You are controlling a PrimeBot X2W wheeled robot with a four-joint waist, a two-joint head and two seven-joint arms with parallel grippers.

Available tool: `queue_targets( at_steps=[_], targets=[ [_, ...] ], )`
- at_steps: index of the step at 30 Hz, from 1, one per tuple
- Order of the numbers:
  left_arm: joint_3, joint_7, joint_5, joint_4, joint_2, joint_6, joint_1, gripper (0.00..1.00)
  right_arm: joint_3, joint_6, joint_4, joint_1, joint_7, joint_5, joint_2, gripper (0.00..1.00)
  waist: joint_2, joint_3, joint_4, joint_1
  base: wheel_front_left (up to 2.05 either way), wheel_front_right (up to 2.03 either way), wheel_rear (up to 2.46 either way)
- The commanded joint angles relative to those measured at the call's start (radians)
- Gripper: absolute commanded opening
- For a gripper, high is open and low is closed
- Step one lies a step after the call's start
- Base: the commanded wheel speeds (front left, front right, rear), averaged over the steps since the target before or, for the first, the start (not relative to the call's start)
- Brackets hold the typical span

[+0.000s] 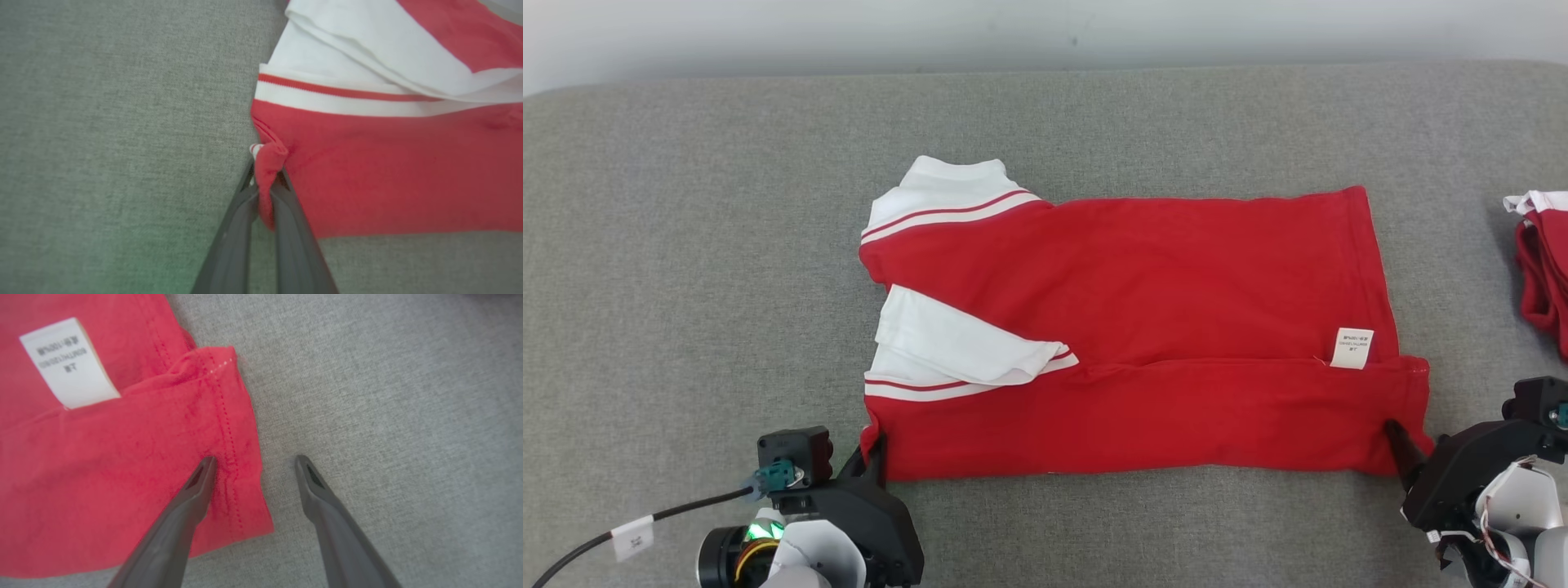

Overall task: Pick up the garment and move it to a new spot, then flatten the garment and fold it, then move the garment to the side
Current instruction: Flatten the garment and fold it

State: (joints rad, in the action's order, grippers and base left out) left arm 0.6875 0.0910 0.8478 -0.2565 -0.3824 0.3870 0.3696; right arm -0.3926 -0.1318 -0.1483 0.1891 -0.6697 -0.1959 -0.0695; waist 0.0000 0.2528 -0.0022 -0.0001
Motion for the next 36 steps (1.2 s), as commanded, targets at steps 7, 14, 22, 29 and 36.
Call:
queue_targets(
  at_steps=[7, 14, 22, 29, 36],
  targets=[
    [0.007, 0.024, 0.028, 0.023, -0.028, -0.009, -0.063, 0.0, 0.015, 0.003, -0.031, -0.023, -0.044, -0.055, 0.016, 0.0, 0.0, -0.015, 0.007, 0.0001, 0.0, 0.0, 0.0],
    [0.001, 0.022, 0.031, 0.102, -0.072, 0.013, -0.124, 0.0, 0.002, 0.003, 0.066, -0.082, -0.051, -0.138, 0.011, 0.0, 0.0, -0.041, 0.011, 0.0001, 0.0, 0.0, 0.0],
    [0.012, 0.033, 0.018, 0.231, -0.138, 0.064, -0.23, 0.0, -0.068, 0.003, 0.25, -0.237, -0.128, -0.181, 0.017, 0.0, 0.0, -0.063, 0.005, 0.0001, 0.0, 0.0, 0.0],
    [0.023, 0.043, 0.033, 0.256, -0.145, 0.089, -0.278, 0.0, -0.072, 0.003, 0.24, -0.29, -0.137, -0.226, 0.02, 0.0, 0.0, -0.068, -0.011, 0.0001, 0.0, 0.0, 0.0],
    [0.013, 0.057, 0.035, 0.276, -0.163, 0.115, -0.287, 1.0, -0.083, 0.003, 0.232, -0.268, -0.083, -0.196, 0.02, 1.0, 0.0, -0.075, -0.019, 0.0001, 0.0, 0.0, 0.0]
  ],
)
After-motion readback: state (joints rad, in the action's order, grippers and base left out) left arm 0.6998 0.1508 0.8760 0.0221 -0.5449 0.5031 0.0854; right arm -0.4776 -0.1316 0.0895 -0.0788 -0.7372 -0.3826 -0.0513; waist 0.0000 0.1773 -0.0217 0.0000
